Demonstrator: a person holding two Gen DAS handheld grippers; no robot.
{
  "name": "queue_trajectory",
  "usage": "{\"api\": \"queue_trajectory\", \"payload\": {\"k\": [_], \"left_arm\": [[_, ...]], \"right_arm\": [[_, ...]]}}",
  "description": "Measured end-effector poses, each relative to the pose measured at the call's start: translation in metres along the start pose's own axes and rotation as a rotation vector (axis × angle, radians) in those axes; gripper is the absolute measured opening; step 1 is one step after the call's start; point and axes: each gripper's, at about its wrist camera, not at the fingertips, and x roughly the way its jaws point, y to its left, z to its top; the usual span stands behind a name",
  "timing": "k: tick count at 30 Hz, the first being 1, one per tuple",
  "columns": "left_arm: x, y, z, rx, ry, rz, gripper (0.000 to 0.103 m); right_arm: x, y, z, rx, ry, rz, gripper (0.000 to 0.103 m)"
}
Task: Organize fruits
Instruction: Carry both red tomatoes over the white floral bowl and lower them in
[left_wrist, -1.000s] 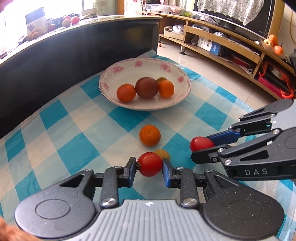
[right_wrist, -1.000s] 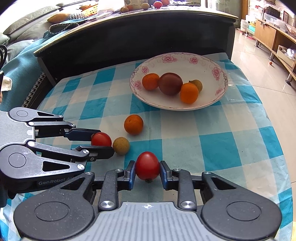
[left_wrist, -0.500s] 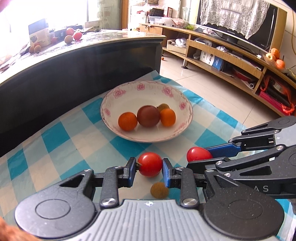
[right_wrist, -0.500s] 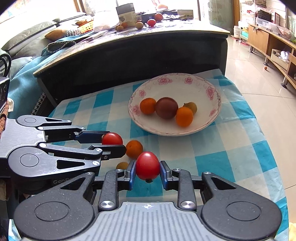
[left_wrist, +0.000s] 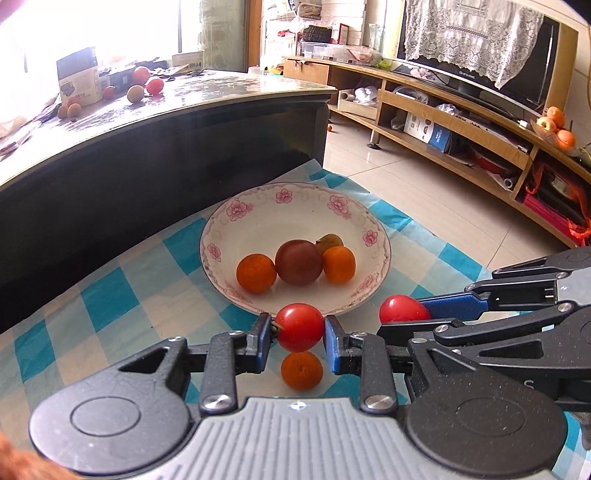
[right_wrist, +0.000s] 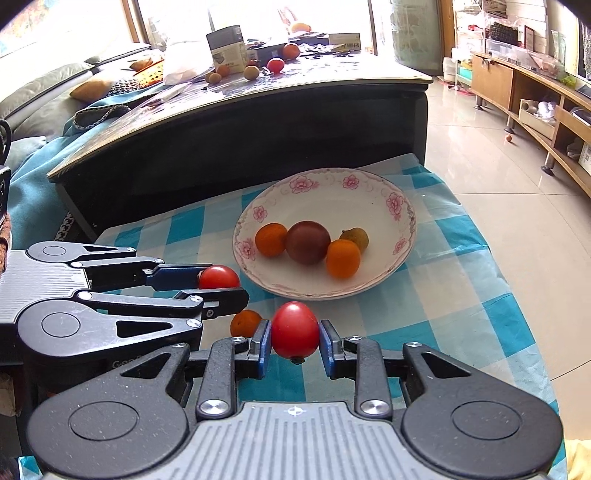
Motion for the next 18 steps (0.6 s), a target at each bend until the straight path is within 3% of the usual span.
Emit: {"api": "queue_trajectory", "payload": {"k": [18], "left_arm": [[0.019, 0.006, 0.026, -0.027, -0.02, 0.006, 0.038]], "right_arm": [[0.013, -0.013, 0.023, 0.024, -0.055, -0.06, 0.023]]}}
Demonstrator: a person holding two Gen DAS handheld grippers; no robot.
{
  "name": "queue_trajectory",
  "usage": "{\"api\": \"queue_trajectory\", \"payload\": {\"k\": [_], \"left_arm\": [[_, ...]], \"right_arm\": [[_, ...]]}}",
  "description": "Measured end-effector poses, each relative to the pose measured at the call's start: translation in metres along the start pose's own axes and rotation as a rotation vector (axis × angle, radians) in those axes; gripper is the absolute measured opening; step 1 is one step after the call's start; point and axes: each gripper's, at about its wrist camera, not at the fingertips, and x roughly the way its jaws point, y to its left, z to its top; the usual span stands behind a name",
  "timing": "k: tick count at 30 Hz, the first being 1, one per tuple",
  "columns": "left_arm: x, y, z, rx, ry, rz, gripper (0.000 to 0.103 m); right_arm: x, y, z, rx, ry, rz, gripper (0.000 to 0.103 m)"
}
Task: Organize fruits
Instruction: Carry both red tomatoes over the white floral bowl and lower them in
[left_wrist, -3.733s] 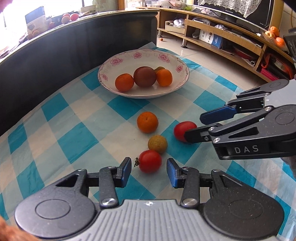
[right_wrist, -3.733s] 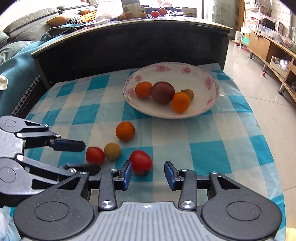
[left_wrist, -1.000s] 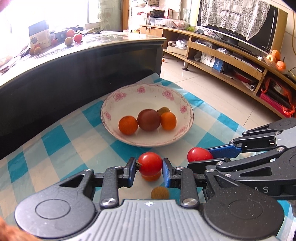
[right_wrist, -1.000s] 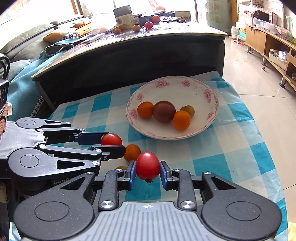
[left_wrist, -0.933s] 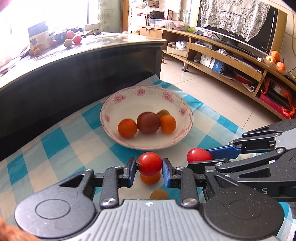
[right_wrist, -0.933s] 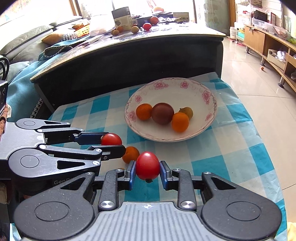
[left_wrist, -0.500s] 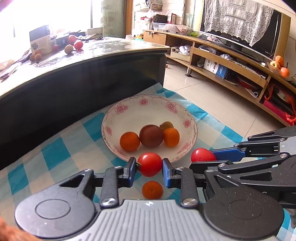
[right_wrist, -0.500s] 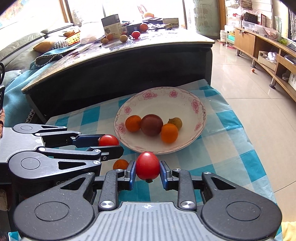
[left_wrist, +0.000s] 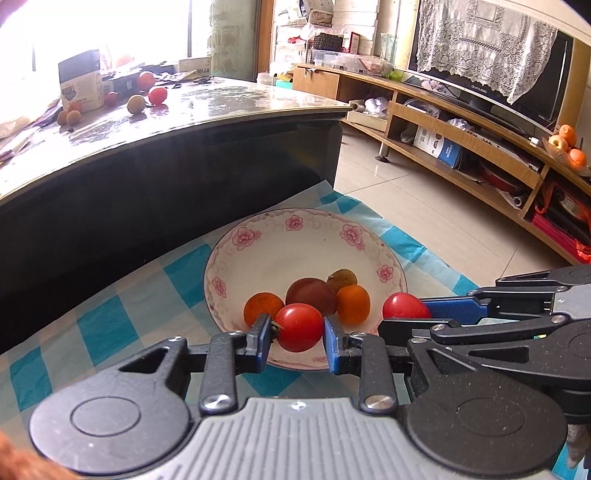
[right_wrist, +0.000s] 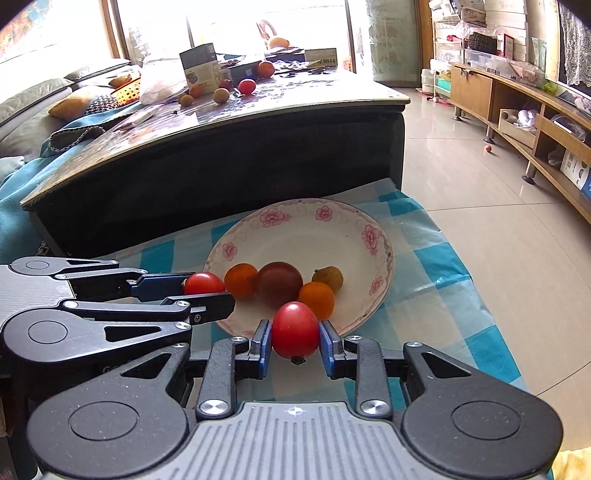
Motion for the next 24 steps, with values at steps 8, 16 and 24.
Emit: {"api": "queue_trajectory", "payload": {"k": [8, 16, 24], "left_arm": [[0.019, 0.002, -0.003, -0.005, 0.037, -0.003, 0.038], [0.027, 0.008, -0.005, -0.025, 0.053, 0.01, 0.038], [0.031, 0.013, -0.005, -0.035, 0.05, 0.017, 0.037]], "right_arm": [[0.017, -0.007, -0.002, -0.001, 0.034, -0.017, 0.023], [0.022, -0.001, -0.003, -0.047, 0.019, -0.017, 0.024], [0.033, 0.001, 0.0, -0.071, 0.02, -0.012, 0.024]]}}
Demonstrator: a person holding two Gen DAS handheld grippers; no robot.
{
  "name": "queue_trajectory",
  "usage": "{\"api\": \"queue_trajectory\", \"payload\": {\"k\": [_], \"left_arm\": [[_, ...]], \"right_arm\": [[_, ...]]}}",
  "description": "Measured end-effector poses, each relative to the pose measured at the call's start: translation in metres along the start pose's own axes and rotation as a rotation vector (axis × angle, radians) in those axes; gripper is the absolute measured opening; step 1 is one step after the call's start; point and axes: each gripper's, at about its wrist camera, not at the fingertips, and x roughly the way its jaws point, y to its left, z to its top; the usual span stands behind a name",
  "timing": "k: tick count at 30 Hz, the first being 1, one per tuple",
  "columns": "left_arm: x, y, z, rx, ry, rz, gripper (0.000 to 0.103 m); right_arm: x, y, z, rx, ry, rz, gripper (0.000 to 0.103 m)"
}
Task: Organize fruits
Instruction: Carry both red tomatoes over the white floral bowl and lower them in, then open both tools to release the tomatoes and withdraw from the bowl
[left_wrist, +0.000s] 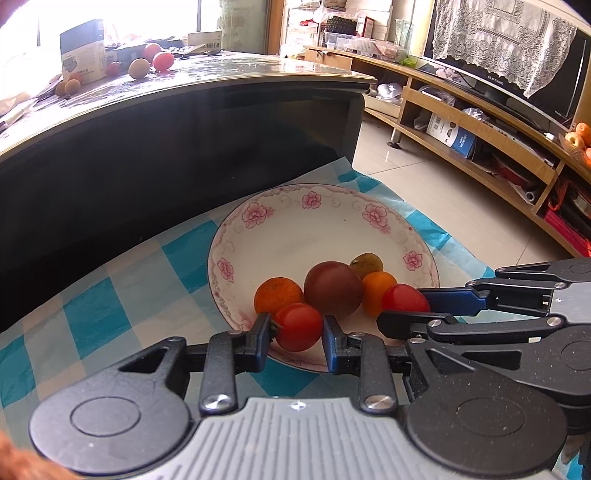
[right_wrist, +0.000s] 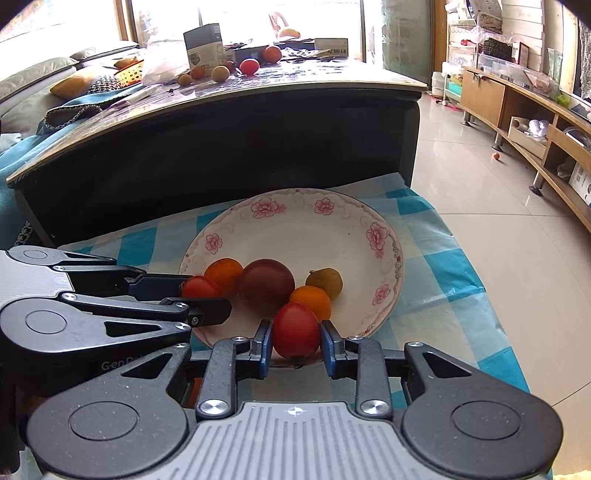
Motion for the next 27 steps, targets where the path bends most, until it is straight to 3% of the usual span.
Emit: {"api": "queue_trajectory", "payload": {"k": [27], "left_arm": [[0.0053, -0.0026, 0.0021, 0.022, -0.01, 0.042, 0.038]], "right_arm": [[0.0049, 0.0004, 0.0004, -0.017, -0.009, -0.014, 0.026]]}}
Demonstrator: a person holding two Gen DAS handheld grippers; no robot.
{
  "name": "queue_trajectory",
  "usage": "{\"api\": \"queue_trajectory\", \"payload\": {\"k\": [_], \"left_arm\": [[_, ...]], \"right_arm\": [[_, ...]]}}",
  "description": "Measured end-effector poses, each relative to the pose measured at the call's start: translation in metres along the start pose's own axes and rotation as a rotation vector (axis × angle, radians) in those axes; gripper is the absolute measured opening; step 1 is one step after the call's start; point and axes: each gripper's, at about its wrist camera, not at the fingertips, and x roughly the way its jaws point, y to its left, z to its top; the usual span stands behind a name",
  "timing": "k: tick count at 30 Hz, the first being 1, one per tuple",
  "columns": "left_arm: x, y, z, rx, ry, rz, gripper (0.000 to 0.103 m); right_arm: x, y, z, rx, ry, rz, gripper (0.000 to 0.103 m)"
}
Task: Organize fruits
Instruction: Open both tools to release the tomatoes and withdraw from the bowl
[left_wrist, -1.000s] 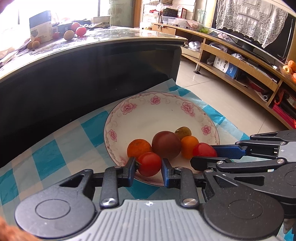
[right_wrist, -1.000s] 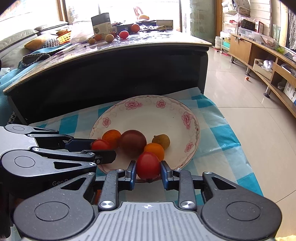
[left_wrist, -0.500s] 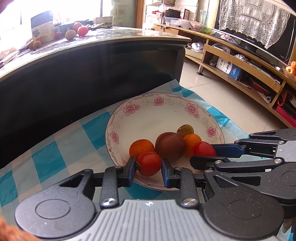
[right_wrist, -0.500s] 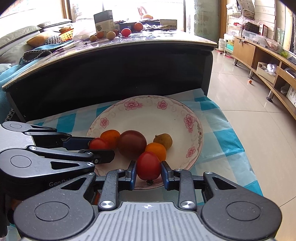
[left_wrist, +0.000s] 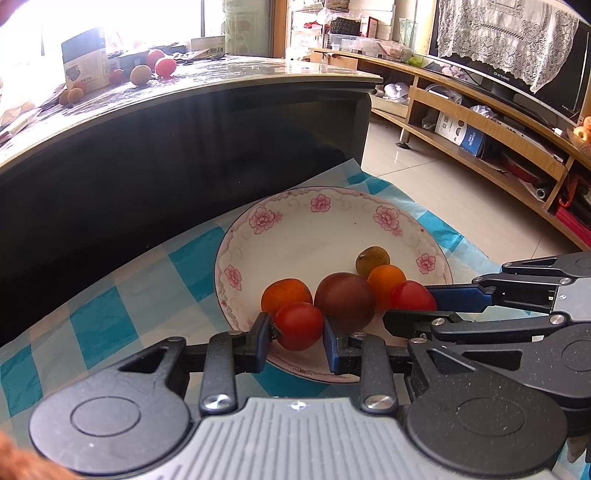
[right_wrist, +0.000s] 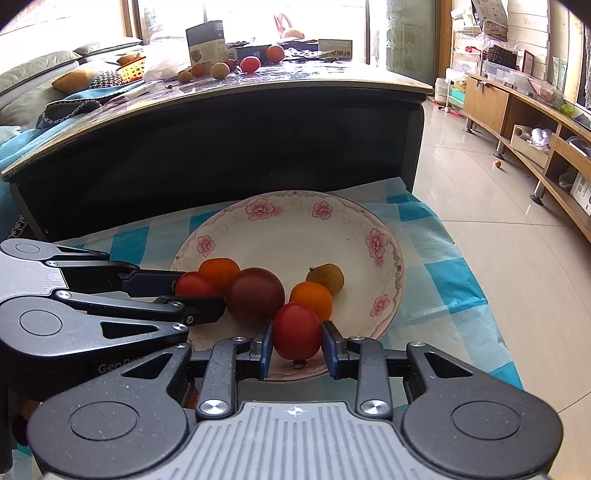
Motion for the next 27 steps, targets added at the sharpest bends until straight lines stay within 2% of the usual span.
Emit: {"api": "queue_trajectory", "payload": {"k": [27], "left_arm": [[-0.017, 0.0, 0.005, 0.03, -0.053, 0.011, 0.044]], "right_arm": [[-0.014, 0.0, 0.002, -0.004, -0.043, -0.002, 0.032]]}}
